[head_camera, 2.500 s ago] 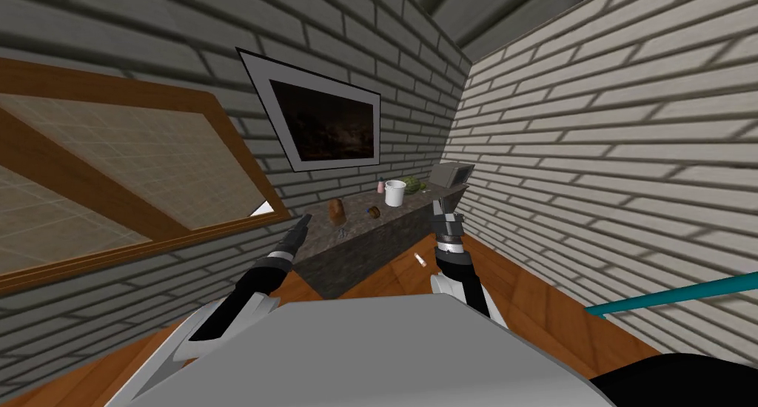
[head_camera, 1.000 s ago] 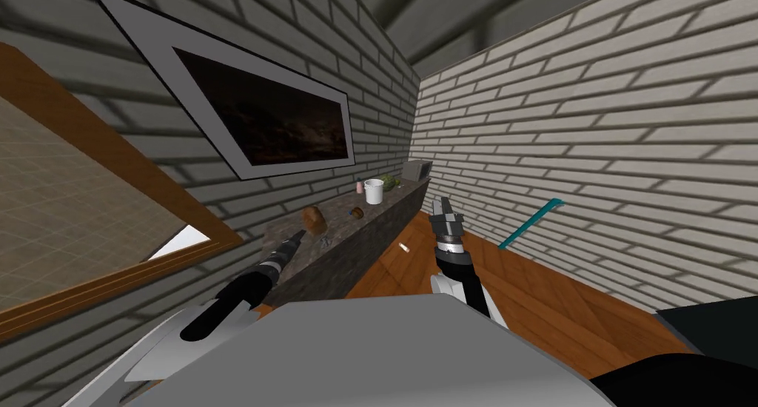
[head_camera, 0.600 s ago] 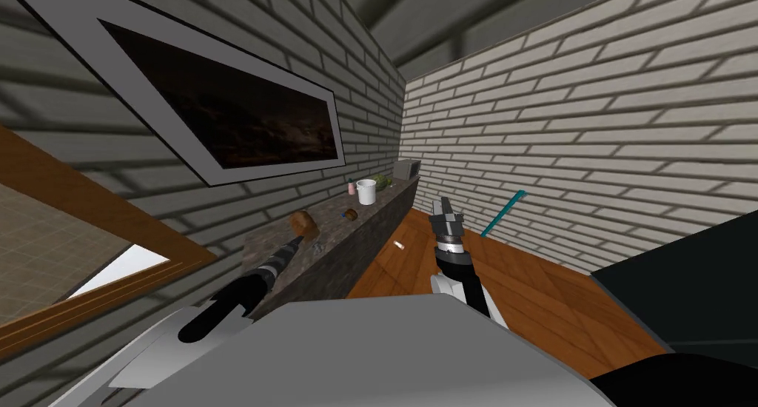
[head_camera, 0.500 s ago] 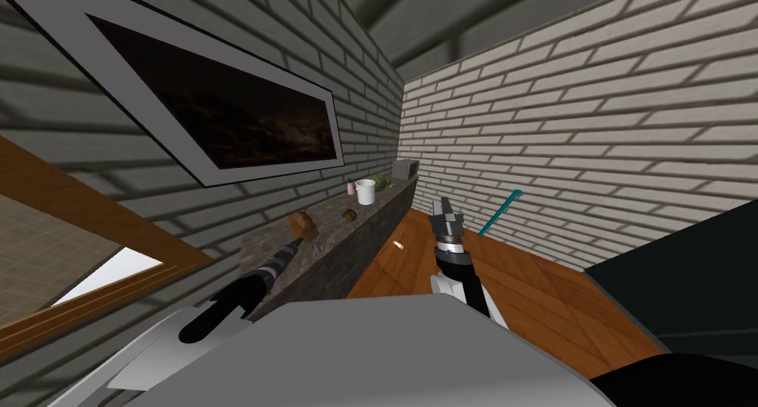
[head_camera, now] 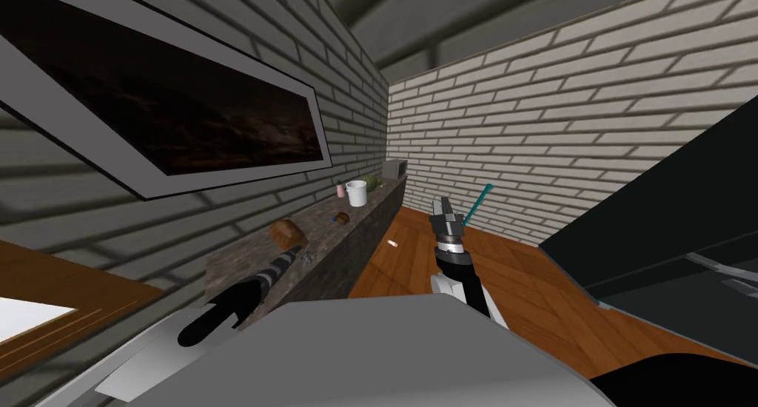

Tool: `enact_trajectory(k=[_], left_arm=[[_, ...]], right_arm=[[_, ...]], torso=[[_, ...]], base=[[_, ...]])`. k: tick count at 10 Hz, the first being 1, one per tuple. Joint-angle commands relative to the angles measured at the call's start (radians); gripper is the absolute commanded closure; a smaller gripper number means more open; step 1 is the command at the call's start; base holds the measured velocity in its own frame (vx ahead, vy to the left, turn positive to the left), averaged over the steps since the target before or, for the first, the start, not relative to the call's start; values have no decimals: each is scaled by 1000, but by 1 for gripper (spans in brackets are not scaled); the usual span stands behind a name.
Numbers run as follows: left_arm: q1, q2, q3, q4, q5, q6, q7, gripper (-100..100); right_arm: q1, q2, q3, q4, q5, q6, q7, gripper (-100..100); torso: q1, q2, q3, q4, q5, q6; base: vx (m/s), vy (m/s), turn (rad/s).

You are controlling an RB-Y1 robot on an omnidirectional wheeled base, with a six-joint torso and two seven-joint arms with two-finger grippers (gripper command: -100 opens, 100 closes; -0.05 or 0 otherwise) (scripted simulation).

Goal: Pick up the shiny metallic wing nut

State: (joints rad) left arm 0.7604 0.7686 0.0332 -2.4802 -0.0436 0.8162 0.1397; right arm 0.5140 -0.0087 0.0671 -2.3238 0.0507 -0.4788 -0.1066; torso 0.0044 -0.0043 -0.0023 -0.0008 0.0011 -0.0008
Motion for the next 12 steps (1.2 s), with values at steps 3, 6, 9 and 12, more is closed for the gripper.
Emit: enact_trajectory(k=[3,6,9,12], left_arm=[[37,101,-36,8,23,43,54,-100],[65,163,-70,27,43,57,85,-100],[96,199,-114,59,64,67,103,-100],[66,192,-97,91,83,65,101,-100]], right_arm=[[0,0,0,0,0,0,0,0],[0,0,0,0,0,0,0,0],[0,0,0,0,0,0,0,0],[0,0,0,0,0,0,0,0]], torso=[[1,-1,0,0,0,0],[0,-2,-1,-1,0,-1],[-2,-4,-3,-1,0,-1],[-4,0,0,0,-1,-1]], base=[[40,61,-248],[54,48,-156],[79,18,-127],[-3,-3,-57]])
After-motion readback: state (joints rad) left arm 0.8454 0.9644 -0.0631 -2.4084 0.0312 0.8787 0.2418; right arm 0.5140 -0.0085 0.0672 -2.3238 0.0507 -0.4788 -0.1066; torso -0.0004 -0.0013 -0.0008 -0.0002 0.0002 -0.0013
